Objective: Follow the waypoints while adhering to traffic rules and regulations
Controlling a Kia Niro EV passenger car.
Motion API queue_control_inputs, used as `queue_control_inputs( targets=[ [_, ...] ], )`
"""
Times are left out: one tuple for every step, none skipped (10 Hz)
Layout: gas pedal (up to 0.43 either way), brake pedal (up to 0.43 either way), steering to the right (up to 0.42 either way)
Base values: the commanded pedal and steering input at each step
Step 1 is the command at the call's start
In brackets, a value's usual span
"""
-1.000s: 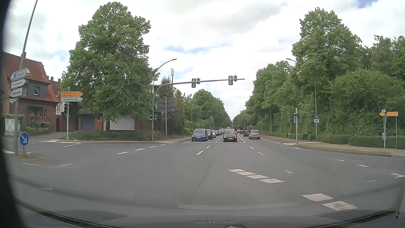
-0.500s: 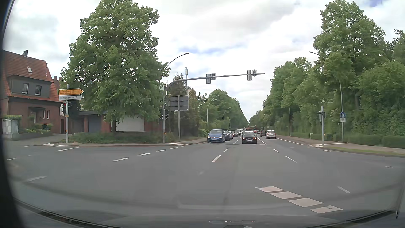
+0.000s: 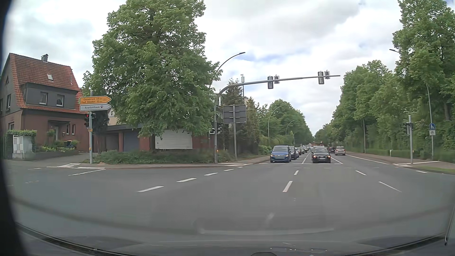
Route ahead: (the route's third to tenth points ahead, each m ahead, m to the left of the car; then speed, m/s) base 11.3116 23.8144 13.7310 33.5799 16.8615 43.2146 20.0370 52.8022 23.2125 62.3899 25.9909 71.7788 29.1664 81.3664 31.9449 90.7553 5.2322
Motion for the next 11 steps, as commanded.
queue_control_inputs(
  targets=[
    [0.067, 0.0, -0.3],
    [0.079, 0.0, -0.321],
    [0.098, 0.0, -0.335],
    [0.118, 0.0, -0.351],
    [0.13, 0.0, -0.37],
    [0.13, 0.0, -0.387],
    [0.13, 0.0, -0.404],
    [0.157, 0.0, -0.418],
    [0.177, 0.0, -0.426],
    [0.177, 0.0, -0.427],
    [0.189, 0.0, -0.427]
  ],
)
